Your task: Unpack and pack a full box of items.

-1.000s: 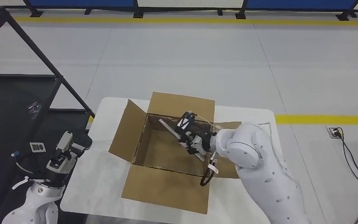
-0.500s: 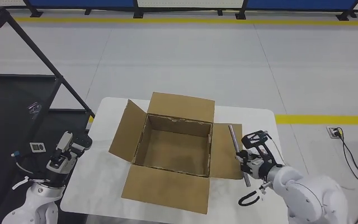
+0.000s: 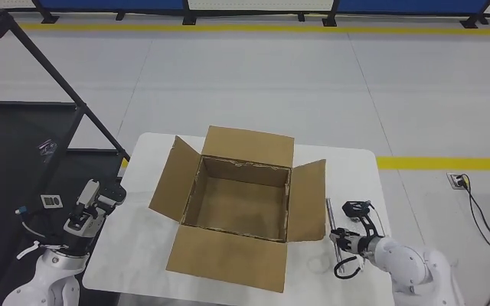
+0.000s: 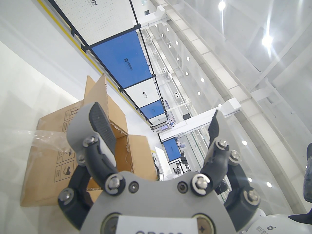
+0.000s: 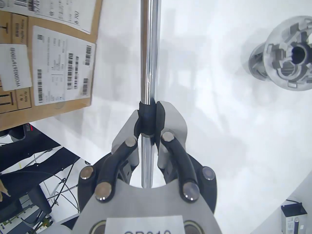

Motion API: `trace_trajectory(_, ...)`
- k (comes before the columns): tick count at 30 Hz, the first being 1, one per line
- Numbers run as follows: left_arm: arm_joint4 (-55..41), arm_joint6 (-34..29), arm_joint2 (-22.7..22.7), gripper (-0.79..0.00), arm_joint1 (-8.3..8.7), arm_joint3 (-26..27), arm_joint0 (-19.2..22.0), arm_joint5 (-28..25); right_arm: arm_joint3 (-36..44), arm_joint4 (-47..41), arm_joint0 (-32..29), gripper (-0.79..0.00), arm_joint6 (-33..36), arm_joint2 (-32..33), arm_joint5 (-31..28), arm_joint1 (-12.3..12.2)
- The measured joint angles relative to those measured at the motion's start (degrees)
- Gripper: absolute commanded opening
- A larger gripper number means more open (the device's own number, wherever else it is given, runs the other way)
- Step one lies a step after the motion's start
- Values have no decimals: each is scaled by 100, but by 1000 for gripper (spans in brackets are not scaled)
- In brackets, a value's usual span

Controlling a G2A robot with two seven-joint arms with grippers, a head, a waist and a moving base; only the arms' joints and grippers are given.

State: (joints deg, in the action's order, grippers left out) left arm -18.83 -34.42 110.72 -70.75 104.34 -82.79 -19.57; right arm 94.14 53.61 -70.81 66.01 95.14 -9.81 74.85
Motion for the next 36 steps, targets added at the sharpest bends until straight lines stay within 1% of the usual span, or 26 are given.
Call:
trace_trajectory(10,0,0,0,0,0,0,0,0,-242,606,132,-785,144,-185,357,-92)
trace_trajectory(19,0,0,0,0,0,0,0,0,-615,656,329,-785,80,-369,392,-140)
trace_trajectory(20,0,0,0,0,0,0,0,0,-657,657,354,-708,90,-386,403,-145)
trace_trajectory(21,0,0,0,0,0,0,0,0,-696,657,380,-597,92,-402,415,-149)
trace_trajectory(22,0,0,0,0,0,0,0,0,-742,657,411,-536,84,-421,423,-155)
trace_trajectory(23,0,0,0,0,0,0,0,0,-774,654,429,-493,73,-431,424,-160)
trace_trajectory(25,0,0,0,0,0,0,0,0,-826,640,460,-428,57,-446,424,-173)
trace_trajectory(28,0,0,0,0,0,0,0,0,-816,619,460,-397,41,-447,455,-192)
trace_trajectory(29,0,0,0,0,0,0,0,0,-797,612,450,-305,40,-445,462,-198)
trace_trajectory(30,0,0,0,0,0,0,0,0,-774,602,437,-265,41,-443,470,-204)
trace_trajectory(31,0,0,0,0,0,0,0,0,-734,588,418,-252,41,-442,484,-212)
trace_trajectory(33,0,0,0,0,0,0,0,0,-624,564,372,-200,8,-430,516,-222)
trace_trajectory(36,0,0,0,0,0,0,0,0,-218,473,212,-148,-130,-330,590,-243)
